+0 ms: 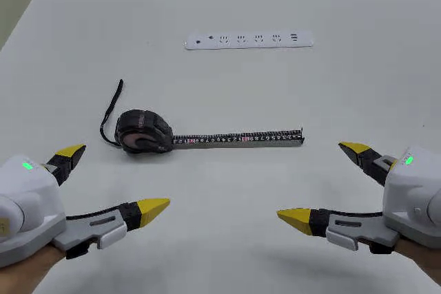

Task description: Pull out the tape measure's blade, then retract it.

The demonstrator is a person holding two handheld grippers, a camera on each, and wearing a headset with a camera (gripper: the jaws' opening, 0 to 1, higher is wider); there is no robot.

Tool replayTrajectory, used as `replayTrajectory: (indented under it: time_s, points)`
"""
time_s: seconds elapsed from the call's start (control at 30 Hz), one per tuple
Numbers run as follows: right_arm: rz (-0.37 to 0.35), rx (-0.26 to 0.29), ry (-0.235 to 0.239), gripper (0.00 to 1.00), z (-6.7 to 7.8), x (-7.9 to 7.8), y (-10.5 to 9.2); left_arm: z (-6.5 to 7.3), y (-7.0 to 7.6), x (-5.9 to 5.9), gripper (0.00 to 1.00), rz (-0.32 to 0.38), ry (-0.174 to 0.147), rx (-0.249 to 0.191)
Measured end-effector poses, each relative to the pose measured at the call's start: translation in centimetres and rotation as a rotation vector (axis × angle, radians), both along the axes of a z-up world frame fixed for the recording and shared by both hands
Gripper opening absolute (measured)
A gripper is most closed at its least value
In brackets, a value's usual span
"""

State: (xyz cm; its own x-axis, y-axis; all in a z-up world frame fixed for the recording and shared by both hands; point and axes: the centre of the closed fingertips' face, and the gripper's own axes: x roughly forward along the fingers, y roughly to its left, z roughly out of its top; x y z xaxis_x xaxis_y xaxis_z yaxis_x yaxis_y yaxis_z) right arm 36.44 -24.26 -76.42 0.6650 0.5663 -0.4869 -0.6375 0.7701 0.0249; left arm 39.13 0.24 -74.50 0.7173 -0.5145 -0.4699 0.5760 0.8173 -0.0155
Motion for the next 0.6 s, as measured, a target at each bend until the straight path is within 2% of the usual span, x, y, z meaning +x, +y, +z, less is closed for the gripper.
replayTrajectory:
  time_s: [0.4, 0.6]
  points:
    - [-0.066, 0.019, -0.008, 0.99, 0.44, -0.13, 0.59, 0.18, -0.46, -0.29, 1.0, 0.069, -0.011, -0.02]
    - [-0.088, 0.022, -0.002, 1.0, 0.44, -0.34, 0.71, -0.01, -0.85, -0.66, 1.0, 0.079, -0.005, -0.022]
